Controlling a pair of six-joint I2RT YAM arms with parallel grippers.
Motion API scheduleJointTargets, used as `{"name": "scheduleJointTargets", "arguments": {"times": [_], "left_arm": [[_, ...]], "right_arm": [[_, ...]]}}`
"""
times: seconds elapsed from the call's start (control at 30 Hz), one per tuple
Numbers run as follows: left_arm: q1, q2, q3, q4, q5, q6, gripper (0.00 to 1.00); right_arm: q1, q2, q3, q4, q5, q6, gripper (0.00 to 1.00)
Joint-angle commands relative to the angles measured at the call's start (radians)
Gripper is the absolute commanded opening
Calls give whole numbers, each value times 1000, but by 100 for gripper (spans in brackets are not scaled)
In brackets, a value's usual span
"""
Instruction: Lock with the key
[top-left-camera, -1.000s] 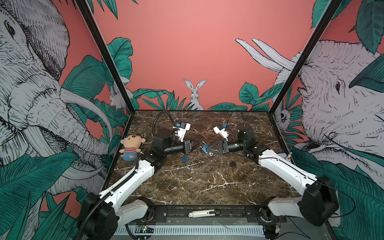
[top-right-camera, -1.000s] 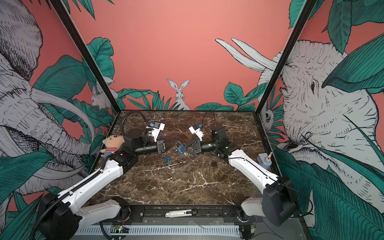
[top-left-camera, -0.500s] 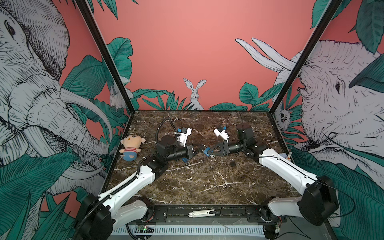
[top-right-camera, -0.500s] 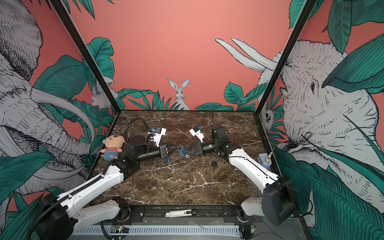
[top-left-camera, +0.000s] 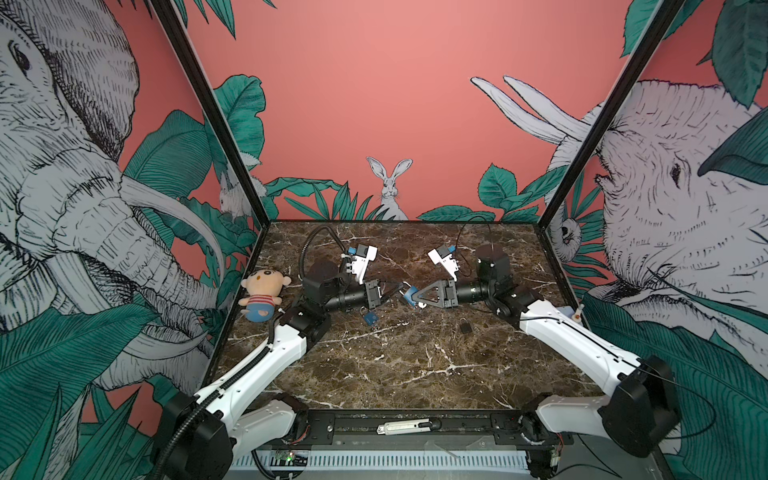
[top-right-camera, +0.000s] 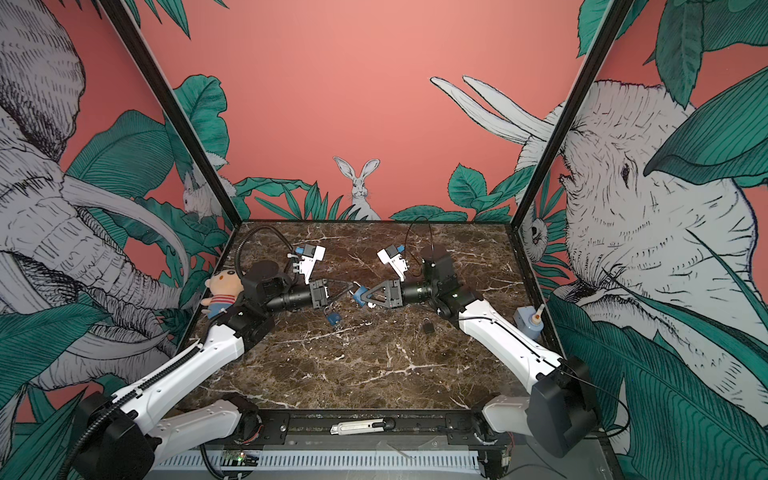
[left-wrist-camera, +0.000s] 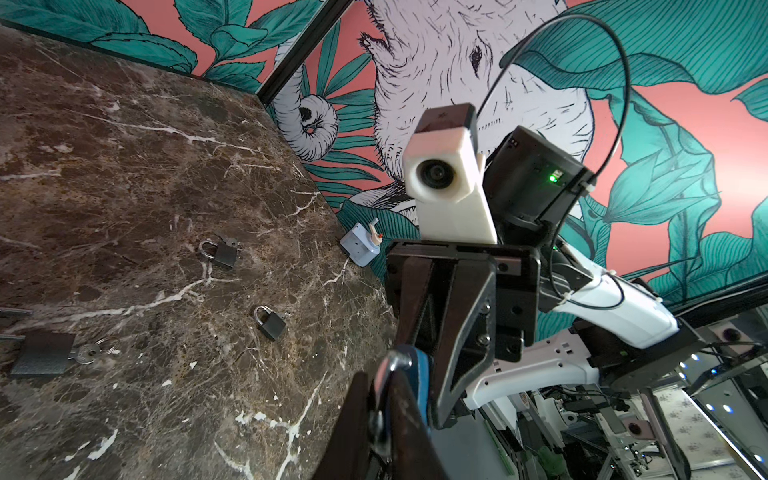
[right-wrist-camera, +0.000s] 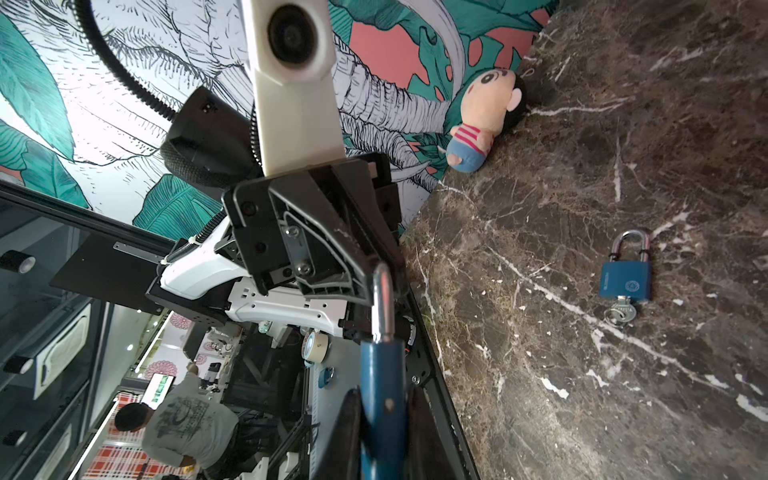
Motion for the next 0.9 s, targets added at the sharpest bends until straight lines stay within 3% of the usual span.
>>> {"name": "scheduleJointTargets", "arguments": {"times": [0.0,0.1,0.3,0.87], "left_arm": [[-5,-10,51,29,103,-35,30],[0,-13,59,46,103,-45,32],[0,-9,50,47,106,-49,25],[2,20,60,82,104,-58,24]], "right_arm": [[-5,-16,-8,111,73,-16,0],[-4,-15,-5,104,71,-20,0],[-4,-15,-2,102,67,-21,0],[4,-6,1,106,54,-15,0]]}}
